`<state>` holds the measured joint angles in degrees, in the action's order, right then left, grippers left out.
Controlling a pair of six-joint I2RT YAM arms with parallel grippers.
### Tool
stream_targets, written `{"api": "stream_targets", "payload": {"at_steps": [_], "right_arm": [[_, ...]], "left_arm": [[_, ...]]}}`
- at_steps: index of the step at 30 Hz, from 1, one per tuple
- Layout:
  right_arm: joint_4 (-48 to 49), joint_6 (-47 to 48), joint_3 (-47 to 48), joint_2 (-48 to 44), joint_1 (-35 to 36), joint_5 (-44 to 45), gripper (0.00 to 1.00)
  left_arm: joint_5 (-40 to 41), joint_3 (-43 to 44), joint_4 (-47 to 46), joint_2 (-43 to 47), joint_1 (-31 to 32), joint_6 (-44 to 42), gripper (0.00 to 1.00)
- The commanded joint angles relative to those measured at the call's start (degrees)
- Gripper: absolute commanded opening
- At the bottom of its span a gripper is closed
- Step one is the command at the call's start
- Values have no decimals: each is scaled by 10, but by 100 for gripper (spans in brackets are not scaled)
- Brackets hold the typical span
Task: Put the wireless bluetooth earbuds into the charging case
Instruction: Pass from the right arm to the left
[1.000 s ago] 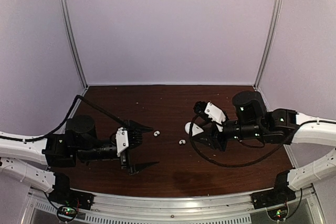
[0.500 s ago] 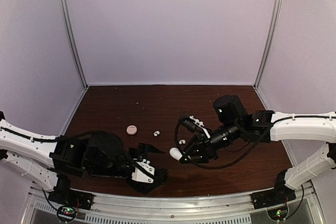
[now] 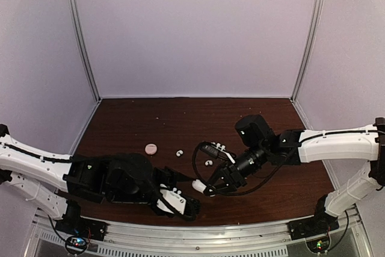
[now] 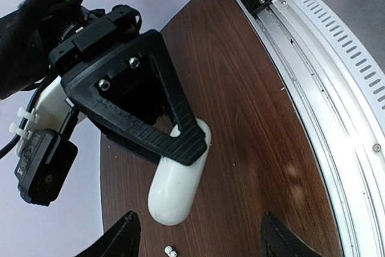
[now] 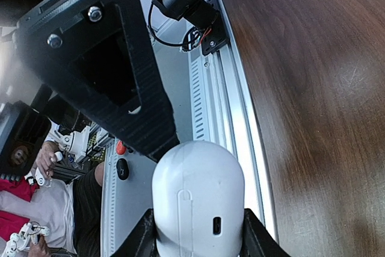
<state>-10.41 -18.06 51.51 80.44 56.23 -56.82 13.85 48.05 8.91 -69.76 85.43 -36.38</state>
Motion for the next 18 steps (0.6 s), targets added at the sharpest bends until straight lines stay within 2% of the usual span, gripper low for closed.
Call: {"api": "stream_targets", "payload": {"at_steps": [1, 10, 18], "right_arm": [[10, -5, 12, 10, 8, -13, 16], [7, -4, 26, 26, 31, -14, 16], [0, 3, 40, 39, 37, -17, 17]], "left_arm": [[-11, 30, -4, -24, -12, -20, 68], [-31, 39, 3, -44, -20, -33, 62], [-50, 46, 7, -69, -22, -47, 50]]}}
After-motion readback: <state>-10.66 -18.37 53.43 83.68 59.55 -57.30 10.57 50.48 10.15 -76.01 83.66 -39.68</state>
